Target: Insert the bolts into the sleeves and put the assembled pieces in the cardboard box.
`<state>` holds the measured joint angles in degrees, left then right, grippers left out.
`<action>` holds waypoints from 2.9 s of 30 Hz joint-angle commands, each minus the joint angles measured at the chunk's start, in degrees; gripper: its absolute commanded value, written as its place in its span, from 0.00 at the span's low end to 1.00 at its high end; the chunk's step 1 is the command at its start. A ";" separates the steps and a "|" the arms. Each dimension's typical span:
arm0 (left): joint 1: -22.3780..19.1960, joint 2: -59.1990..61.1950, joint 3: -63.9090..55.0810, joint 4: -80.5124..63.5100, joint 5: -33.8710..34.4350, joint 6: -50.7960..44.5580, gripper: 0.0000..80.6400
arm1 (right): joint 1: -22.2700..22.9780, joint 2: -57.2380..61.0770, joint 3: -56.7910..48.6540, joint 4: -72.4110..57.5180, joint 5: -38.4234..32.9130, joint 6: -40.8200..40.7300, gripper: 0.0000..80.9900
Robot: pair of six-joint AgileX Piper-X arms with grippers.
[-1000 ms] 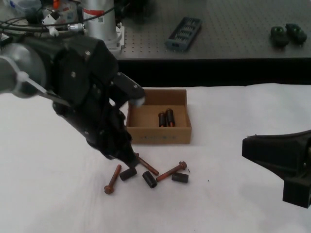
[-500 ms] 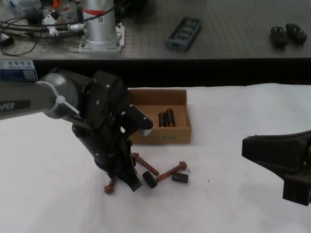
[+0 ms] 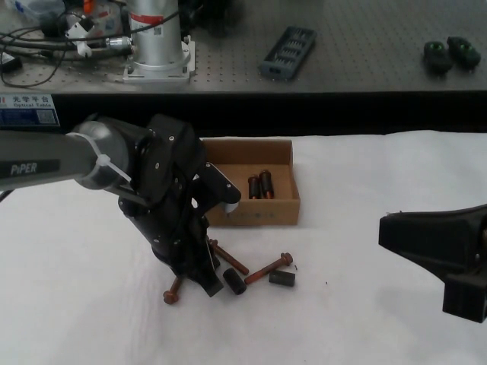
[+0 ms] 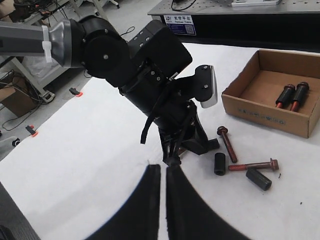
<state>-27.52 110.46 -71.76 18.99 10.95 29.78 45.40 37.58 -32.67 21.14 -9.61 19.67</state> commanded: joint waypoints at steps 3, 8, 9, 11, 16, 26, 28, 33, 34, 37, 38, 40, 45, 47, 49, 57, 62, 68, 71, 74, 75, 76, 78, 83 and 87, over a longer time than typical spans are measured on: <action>-0.21 1.21 0.08 1.49 1.37 0.45 0.23 | -0.28 0.07 -0.39 -0.40 -0.39 0.02 0.05; -0.21 1.21 0.08 1.49 2.65 0.45 0.23 | -0.28 0.07 -0.39 0.45 -0.39 0.02 0.05; -0.21 1.21 0.08 1.88 2.65 0.45 0.21 | -0.28 0.07 -0.39 0.54 -0.39 0.02 0.05; -0.21 1.21 0.08 2.33 2.65 0.35 0.13 | -0.28 0.07 -0.39 0.54 -0.39 0.02 0.05; -0.21 0.98 0.08 4.40 2.65 -0.95 0.01 | -0.28 0.07 -0.39 0.54 -0.39 0.02 0.05; 2.07 -7.75 0.58 6.72 10.92 -14.21 0.01 | -0.28 0.07 -0.39 7.10 -0.39 -9.92 0.05; 2.62 -10.72 1.33 6.39 11.81 -15.63 0.01 | -0.28 0.07 -0.39 8.11 -0.39 -11.85 0.05; 2.91 -18.50 5.17 6.21 12.36 -15.77 0.01 | -0.57 2.68 -1.90 8.81 -0.53 -13.29 0.05; 2.91 -20.23 6.58 6.21 12.45 -16.03 0.01 | -0.86 3.84 -2.81 9.09 -1.59 -13.83 0.05; 2.91 -25.06 11.62 4.66 12.44 -17.75 0.01 | -2.44 7.99 -6.20 10.57 -4.74 -19.67 0.05; 2.91 -26.94 14.34 3.36 12.44 -18.37 0.01 | -3.04 9.78 -7.73 11.54 -5.40 -21.92 0.05; 3.00 -30.85 18.55 0.17 12.44 -20.71 0.01 | -4.18 13.30 -10.97 13.90 -5.72 -27.65 0.05; 3.00 -40.64 28.93 -5.04 12.44 -25.61 0.01 | -6.23 23.62 -18.61 18.80 -5.77 -42.58 0.05; 3.00 -44.41 31.95 -5.41 12.22 -26.00 0.01 | -6.27 27.29 -21.30 19.73 -5.77 -47.72 0.05; 3.00 -48.63 34.76 -5.41 11.35 -26.00 0.01 | -6.27 31.46 -24.21 20.22 -5.77 -51.47 0.05; 3.00 -65.03 42.05 -5.41 8.74 -29.77 0.01 | -5.86 46.44 -35.32 21.06 -6.06 -59.57 0.05; 3.00 -72.76 44.45 -4.85 7.16 -31.16 0.01 | -4.03 53.49 -41.59 22.55 -6.44 -65.24 0.05; 3.00 -78.67 44.71 0.64 4.58 -31.14 0.01 | -0.52 62.33 -48.29 24.36 -6.44 -70.46 0.05; 3.00 -80.74 44.71 2.35 4.41 -31.14 0.01 | 1.05 65.99 -51.04 24.85 -6.44 -72.13 0.05; 3.00 -82.50 44.71 3.26 4.29 -31.14 0.01 | 2.85 69.74 -53.14 24.83 -6.44 -73.88 0.05; 3.00 -82.97 44.71 3.53 4.29 -31.14 0.01 | 3.41 70.84 -53.82 24.83 -6.33 -74.44 0.05; 3.00 -83.56 44.71 3.91 4.29 -31.14 0.01 | 3.88 71.70 -54.39 24.83 -6.18 -75.14 0.05; 3.00 -84.65 44.71 4.66 4.29 -31.14 0.01 | 4.65 73.99 -55.61 24.83 -5.05 -76.43 0.05; 3.00 -87.14 44.71 6.82 4.29 -31.14 0.01 | 5.07 78.25 -58.42 24.83 -5.11 -78.08 0.05; 3.00 -88.46 44.71 8.80 4.29 -31.14 0.01 | 5.69 80.59 -59.76 24.67 0.35 -83.11 0.05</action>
<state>-24.62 22.86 -26.87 26.90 15.42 -0.43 50.78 117.48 -91.31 45.68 -13.71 -58.36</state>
